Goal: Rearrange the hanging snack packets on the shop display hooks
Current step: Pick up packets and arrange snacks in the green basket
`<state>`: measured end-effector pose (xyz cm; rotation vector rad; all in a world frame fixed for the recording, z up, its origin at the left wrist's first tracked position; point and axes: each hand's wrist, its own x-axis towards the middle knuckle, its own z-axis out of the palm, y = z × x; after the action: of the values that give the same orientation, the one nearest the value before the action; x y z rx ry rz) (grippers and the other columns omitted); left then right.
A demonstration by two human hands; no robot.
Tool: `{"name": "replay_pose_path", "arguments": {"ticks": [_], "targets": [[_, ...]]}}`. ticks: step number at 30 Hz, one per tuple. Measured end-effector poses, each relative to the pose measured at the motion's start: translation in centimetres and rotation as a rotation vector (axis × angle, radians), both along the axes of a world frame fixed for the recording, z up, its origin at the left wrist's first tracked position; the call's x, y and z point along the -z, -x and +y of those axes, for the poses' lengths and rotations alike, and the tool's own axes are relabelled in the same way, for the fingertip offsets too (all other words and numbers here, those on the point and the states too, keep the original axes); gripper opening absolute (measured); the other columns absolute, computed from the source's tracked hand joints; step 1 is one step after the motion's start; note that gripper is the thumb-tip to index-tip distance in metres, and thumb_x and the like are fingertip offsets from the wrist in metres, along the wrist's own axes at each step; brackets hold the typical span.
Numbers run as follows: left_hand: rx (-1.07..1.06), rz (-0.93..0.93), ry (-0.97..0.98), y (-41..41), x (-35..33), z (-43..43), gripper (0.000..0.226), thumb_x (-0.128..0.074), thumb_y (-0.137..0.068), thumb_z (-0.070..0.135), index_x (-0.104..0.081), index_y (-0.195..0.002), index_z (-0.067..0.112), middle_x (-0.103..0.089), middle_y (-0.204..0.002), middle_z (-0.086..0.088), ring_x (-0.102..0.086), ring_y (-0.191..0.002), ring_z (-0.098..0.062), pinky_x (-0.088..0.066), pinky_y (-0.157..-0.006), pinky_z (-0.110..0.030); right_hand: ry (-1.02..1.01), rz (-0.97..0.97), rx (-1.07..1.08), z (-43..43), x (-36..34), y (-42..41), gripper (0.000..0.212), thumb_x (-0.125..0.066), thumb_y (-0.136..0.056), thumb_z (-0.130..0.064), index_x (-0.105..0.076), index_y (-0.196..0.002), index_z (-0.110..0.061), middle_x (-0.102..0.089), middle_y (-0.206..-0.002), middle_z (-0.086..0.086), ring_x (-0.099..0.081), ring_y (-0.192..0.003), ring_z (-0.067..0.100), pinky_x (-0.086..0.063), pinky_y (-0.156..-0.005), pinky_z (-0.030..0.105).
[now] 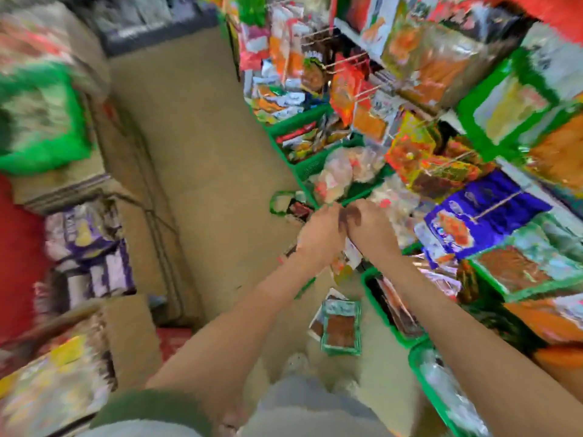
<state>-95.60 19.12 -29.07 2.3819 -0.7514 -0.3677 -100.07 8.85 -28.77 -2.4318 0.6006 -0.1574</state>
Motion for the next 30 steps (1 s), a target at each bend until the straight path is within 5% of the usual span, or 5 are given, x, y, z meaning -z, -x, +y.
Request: {"name": "replay_pose_path", "arguments": {"ticks": [9,15,20,30], "targets": [[-0.490,0.181,-0.153,-1.1,3.7,13.8,0.031,-0.040,-0.094,0.017,-0.048,-0.123,0.009,-0.053,-0.120,-0.014,-0.053,-0.107,-0.033,-0.047,-0.083,-0.041,-0.041,0.226,-0.474,11.1,4.7,-5.2,0.020,-0.051,-0.090,-0.017,-0.058,-0.107,-0.008,-0.062,-0.101,0.009,-0.058,-0.093,0.027,-0.046,-0.074,0.033],[-0.745,0.173,-0.167,-0.2,5.3,22.5,0.027,-0.041,-0.093,0.016,-0.053,-0.117,0.009,-0.057,-0.113,-0.015,-0.056,-0.101,-0.033,-0.048,-0.082,-0.042,-0.075,0.225,-0.705,17.9,5.6,-7.6,0.014,-0.055,-0.090,-0.017,-0.062,-0.101,-0.010,-0.063,-0.097,0.005,-0.055,-0.086,0.017,-0.037,-0.064,0.006],[-0.830,0.136,-0.155,-2.8,5.6,27.0,0.026,-0.041,-0.094,0.018,-0.054,-0.116,0.012,-0.058,-0.111,-0.011,-0.058,-0.098,-0.030,-0.049,-0.082,-0.040,-0.135,0.233,-0.781,22.3,5.6,-11.6,0.014,-0.055,-0.089,-0.013,-0.062,-0.101,-0.008,-0.063,-0.101,0.007,-0.058,-0.093,0.023,-0.046,-0.081,0.032],[-0.594,0.146,-0.164,-21.8,5.4,28.1,0.027,-0.039,-0.096,0.019,-0.052,-0.118,0.010,-0.057,-0.112,-0.012,-0.057,-0.097,-0.031,-0.048,-0.075,-0.039,-0.044,0.303,-0.574,24.4,6.1,-28.5,0.016,-0.054,-0.091,-0.021,-0.059,-0.104,-0.012,-0.065,-0.104,0.006,-0.060,-0.094,0.023,-0.049,-0.080,0.033]]}}
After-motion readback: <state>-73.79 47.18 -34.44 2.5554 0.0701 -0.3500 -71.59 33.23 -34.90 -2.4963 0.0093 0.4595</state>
